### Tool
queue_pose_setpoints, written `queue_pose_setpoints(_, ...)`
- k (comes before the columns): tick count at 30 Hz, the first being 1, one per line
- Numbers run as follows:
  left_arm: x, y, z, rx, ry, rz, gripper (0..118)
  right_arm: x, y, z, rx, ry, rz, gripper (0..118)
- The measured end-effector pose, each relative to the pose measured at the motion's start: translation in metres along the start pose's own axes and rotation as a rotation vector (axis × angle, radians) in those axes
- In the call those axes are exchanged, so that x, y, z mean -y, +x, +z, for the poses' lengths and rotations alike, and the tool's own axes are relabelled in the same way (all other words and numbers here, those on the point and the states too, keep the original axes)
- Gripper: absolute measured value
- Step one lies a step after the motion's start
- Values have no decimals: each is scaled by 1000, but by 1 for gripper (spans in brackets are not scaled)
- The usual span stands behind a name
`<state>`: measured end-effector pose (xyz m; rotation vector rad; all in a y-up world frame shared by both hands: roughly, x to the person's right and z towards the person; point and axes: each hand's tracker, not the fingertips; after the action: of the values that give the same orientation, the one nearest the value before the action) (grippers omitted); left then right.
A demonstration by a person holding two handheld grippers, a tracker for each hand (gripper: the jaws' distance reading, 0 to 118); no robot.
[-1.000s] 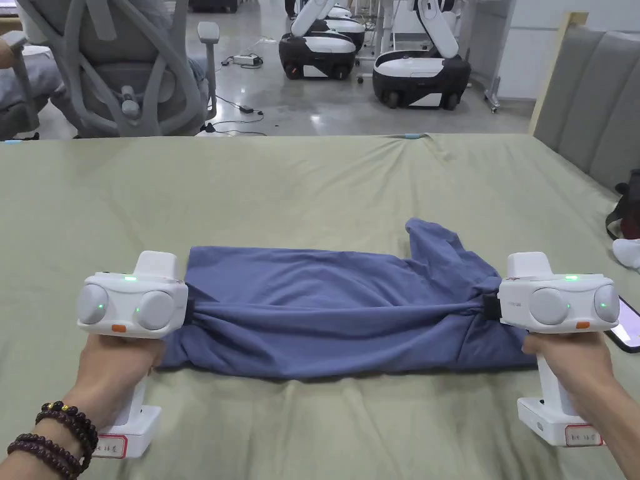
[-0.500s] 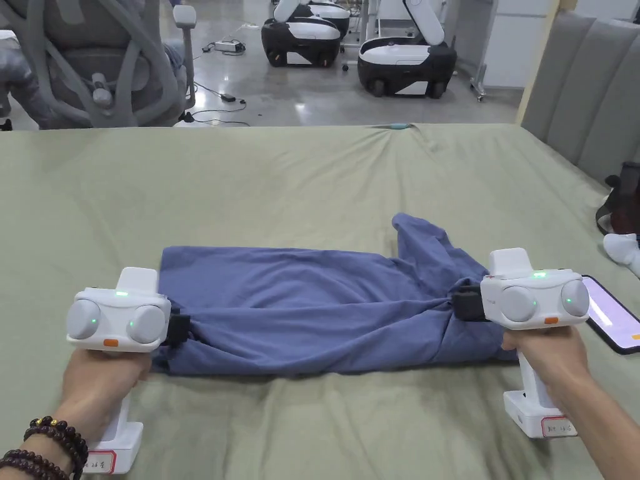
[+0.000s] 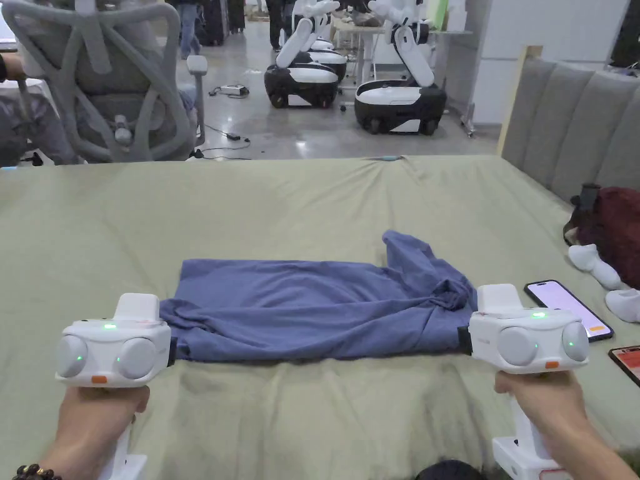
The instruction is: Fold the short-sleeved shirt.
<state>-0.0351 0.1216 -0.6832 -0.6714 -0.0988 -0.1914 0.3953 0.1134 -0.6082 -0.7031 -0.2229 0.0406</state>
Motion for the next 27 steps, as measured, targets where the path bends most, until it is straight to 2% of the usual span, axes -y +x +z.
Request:
queue_pose_setpoints(4, -1, -8, 10, 4, 15, 0, 0, -1, -2, 19, -11, 12, 16, 0)
queue_pose_setpoints(8, -5, -17, -7, 5, -7, 40, 0, -3, -1, 24, -35, 25, 14, 0)
queue_pose_setpoints(9, -6, -19, -14, 6, -11, 50, 5, -4, -1, 24, -42, 25, 16, 0)
queue_pose_setpoints(10, -7, -20, -21, 13, -16, 57, 24, -4, -1, 24, -51, 25, 17, 0)
queue_pose_setpoints(12, -8, -21, -38, 43, -47, 65, 81, -4, 1, 15, -72, 24, 13, 0)
queue_pose_setpoints(13, -9, -20, -45, 48, -52, 71, 85, -5, 1, 13, -74, 20, 13, 0)
queue_pose_setpoints(15, -11, -15, -60, 60, -64, 69, 78, -6, 1, 10, -72, 16, 21, 0)
queue_pose_setpoints(20, -12, 1, -93, 44, -133, 16, 76, -9, 7, -2, -69, -2, 26, 0)
queue_pose_setpoints(23, -12, 6, -93, 66, -136, 30, 49, -10, 12, -11, -60, -16, 26, 0)
queue_pose_setpoints(24, -14, 9, -89, 70, -130, 21, 19, -11, 15, -11, -53, -20, 23, 0)
queue_pose_setpoints(25, -15, 13, -86, 89, -121, 1, 5, -11, 18, -14, -48, -22, 18, 0)
queue_pose_setpoints(26, -14, 16, -85, 90, -103, -9, 5, -12, 21, -16, -41, -23, 7, 0)
queue_pose_setpoints(27, -14, 20, -85, 54, -102, -44, 5, -14, 25, -19, -38, -23, -10, 8)
